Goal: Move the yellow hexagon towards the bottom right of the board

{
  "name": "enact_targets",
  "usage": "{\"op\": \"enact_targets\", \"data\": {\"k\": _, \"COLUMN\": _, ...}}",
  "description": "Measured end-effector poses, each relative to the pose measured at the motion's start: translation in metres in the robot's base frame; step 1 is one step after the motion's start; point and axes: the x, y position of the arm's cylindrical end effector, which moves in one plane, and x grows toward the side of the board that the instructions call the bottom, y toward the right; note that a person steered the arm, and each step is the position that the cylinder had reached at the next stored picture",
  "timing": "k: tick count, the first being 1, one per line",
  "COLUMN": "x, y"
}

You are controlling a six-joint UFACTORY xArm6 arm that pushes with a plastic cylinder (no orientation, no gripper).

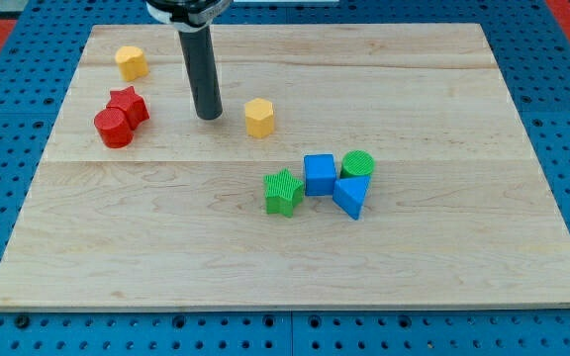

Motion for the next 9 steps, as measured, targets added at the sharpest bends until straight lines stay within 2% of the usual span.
{"op": "enact_targets", "data": {"k": 1, "x": 0.007, "y": 0.038}}
{"op": "enact_targets", "data": {"k": 4, "x": -0.014, "y": 0.08}}
{"op": "enact_targets", "data": {"k": 6, "x": -0.015, "y": 0.168}}
{"op": "enact_targets", "data": {"k": 7, "x": -0.002, "y": 0.218}}
{"op": "enact_targets", "data": {"k": 9, "x": -0.019, "y": 0.229}}
